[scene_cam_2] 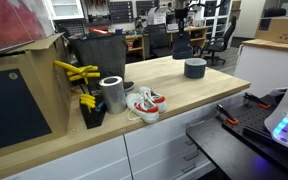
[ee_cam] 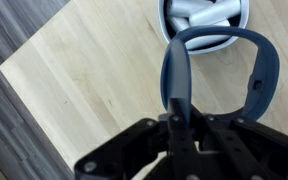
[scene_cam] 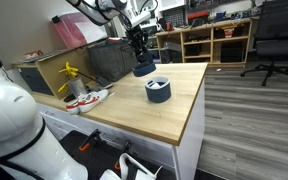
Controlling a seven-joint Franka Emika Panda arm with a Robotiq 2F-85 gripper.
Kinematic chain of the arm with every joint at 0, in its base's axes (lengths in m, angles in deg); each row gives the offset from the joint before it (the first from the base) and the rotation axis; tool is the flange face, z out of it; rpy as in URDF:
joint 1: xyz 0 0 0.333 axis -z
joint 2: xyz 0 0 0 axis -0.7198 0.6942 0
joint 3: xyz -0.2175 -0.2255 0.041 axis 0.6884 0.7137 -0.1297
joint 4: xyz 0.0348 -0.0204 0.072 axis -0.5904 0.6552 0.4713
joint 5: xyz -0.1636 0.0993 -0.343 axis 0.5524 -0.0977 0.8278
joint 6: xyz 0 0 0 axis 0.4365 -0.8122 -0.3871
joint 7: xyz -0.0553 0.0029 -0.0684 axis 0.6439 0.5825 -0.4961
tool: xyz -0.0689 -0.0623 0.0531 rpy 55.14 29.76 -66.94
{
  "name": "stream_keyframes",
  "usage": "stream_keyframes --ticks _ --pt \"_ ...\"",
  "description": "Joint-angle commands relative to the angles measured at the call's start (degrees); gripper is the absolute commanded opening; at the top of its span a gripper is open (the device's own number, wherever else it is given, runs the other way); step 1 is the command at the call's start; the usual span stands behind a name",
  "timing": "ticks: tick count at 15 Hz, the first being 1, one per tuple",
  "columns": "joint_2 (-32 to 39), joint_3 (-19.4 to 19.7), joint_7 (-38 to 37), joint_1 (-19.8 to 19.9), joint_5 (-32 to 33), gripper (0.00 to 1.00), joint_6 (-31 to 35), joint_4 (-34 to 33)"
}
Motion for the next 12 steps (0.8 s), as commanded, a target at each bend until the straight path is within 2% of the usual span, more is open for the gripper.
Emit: stream_keyframes --ticks 1,6,12 --pt "-1.4 0.0 6.5 0.8 0.1 0.02 -0.5 0.4" --pt "-2.3 0.6 11.9 1.5 0.3 0.02 0.6 1.5" --pt "-3.3 2.0 12.6 2.8 1.2 0.02 5.5 4.7"
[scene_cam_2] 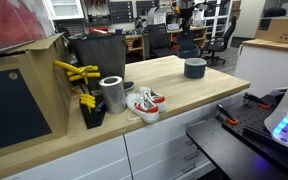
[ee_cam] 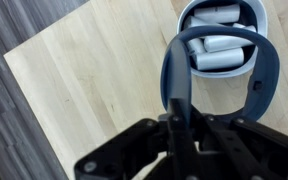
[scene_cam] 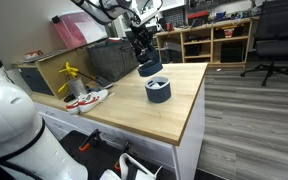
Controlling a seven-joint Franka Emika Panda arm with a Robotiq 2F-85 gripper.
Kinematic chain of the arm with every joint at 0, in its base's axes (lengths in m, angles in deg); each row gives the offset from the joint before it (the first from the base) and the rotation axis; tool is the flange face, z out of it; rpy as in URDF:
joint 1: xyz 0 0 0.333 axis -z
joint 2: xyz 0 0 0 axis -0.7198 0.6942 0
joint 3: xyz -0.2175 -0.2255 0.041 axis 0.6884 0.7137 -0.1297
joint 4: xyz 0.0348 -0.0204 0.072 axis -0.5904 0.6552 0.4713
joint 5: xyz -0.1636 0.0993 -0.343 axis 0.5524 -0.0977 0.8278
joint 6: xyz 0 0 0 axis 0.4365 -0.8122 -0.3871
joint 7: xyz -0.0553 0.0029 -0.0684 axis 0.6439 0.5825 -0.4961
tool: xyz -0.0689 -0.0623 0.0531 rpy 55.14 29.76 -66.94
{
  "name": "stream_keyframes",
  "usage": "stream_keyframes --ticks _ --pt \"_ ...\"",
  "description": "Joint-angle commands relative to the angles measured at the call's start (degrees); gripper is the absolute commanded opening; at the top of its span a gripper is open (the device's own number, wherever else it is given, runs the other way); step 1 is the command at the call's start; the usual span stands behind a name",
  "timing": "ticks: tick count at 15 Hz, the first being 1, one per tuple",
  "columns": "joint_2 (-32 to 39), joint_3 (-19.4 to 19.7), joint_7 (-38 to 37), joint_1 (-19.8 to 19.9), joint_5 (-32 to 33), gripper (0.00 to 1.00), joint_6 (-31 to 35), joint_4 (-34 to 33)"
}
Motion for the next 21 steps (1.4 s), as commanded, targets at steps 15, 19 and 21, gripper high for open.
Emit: stream_keyframes --ticks 15,19,21 --pt "-3.1 3.3 10.2 3.8 -5.0 0.02 -0.6 6.6" --pt "-1.0 3.6 9.8 4.3 -6.6 0.02 0.3 5.6" --pt "-0.6 3.3 9.9 4.3 -8.4 0.02 0.2 5.3"
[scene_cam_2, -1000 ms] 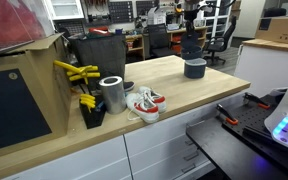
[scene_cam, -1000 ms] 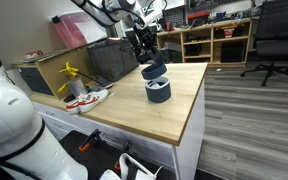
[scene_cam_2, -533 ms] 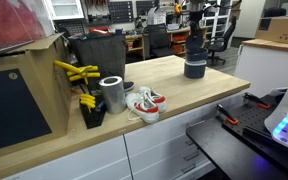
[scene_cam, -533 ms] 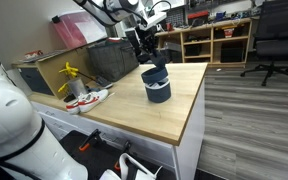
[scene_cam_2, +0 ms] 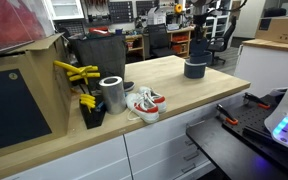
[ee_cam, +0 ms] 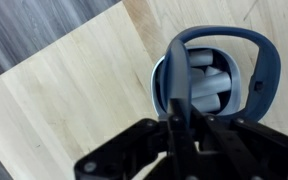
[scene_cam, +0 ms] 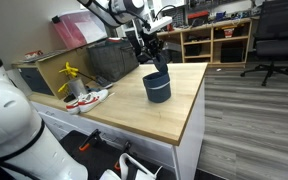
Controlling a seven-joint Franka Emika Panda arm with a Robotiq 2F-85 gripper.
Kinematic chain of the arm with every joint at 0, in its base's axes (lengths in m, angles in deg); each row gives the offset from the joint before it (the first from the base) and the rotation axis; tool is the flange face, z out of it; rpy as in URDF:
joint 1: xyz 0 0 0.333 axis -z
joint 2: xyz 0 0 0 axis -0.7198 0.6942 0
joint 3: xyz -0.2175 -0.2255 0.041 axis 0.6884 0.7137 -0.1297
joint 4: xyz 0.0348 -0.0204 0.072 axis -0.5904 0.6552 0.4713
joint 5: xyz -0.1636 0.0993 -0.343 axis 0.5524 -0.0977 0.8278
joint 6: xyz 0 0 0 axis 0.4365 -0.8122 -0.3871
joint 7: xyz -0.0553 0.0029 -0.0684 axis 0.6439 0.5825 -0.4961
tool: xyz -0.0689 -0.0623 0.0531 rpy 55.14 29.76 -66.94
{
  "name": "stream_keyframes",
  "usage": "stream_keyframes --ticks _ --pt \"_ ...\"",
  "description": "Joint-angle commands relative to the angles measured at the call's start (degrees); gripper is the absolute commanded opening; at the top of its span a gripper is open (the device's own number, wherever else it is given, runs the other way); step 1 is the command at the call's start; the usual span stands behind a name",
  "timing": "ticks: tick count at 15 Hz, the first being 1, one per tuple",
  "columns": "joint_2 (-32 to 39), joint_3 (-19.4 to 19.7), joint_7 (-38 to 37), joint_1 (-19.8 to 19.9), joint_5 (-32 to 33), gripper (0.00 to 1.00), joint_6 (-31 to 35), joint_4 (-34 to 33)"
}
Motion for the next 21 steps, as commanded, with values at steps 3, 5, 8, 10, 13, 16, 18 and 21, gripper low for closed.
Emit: stream_keyframes --ticks 3,5,8,10,13,16,18,21 --pt "0.3 -0.6 2.4 0.2 -5.0 0.02 -0.5 -1.3" --pt "0.3 -0.7 2.2 0.2 -5.4 0.02 -0.4 -2.0" --pt "0.7 -0.5 1.8 0.2 -5.3 0.02 -0.1 -3.2" --pt "1.2 -0.5 1.6 0.2 -5.2 0.02 0.0 -3.9" --pt "2.1 -0.3 1.1 0.2 -4.8 0.02 0.2 -4.7" --pt "3.8 -0.3 0.4 0.1 -4.2 0.02 0.3 -5.4" --pt "5.0 -0.5 0.1 0.1 -4.2 0.02 0.1 -6.3" --pt "6.6 -0.8 -0.2 0.0 -4.1 0.02 0.3 -7.8"
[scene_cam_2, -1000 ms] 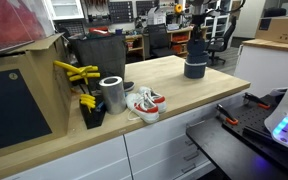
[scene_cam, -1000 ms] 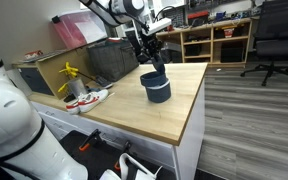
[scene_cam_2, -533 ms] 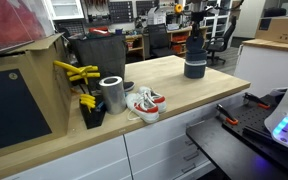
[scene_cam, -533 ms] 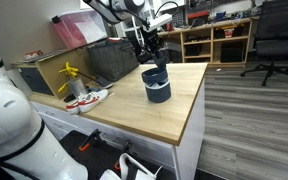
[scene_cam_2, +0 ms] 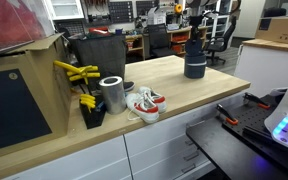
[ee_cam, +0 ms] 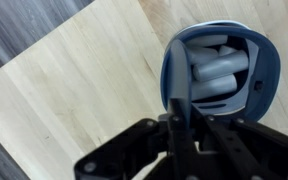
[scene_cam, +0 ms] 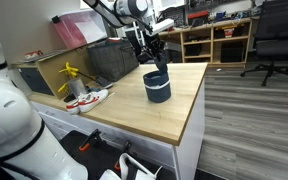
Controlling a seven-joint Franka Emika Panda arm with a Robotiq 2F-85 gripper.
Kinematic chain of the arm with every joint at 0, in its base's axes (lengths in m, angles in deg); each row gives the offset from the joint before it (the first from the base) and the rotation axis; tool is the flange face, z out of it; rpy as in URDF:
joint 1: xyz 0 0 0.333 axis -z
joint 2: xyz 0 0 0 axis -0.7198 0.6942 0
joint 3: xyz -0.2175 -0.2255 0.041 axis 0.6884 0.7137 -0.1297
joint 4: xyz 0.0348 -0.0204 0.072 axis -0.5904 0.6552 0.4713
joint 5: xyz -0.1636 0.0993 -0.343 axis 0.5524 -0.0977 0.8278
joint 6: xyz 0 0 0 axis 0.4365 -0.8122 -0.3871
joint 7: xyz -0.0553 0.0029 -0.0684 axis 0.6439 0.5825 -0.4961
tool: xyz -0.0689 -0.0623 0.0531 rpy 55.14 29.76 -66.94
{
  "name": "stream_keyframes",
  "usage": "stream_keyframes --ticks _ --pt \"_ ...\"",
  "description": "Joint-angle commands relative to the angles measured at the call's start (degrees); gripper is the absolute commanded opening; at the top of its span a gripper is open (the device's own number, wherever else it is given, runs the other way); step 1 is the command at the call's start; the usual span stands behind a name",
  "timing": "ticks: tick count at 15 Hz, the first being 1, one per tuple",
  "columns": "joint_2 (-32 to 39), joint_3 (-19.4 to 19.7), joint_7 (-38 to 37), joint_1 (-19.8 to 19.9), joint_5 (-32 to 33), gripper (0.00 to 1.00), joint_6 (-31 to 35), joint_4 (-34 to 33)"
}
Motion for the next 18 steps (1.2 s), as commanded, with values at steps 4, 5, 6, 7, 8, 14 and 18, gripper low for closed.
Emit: stream_keyframes --ticks 4,5,6,7,8,14,18 --pt "3.8 -0.8 -0.2 -0.1 0.2 0.02 -0.1 -4.5" --pt "3.8 -1.0 -0.2 -0.1 0.2 0.02 -0.1 -4.7" --pt "3.9 -1.1 -0.1 -0.2 0.1 0.02 -0.1 -5.0" --pt "3.7 -1.4 0.1 -0.2 -0.2 0.02 -0.1 -5.0" --pt "3.5 -1.6 0.4 -0.2 -0.4 0.02 0.0 -4.9" --pt "2.5 -3.4 1.5 -0.2 -1.2 0.02 0.0 -4.2" --pt "1.4 -4.0 1.4 0.1 -3.0 0.02 -0.7 -3.8"
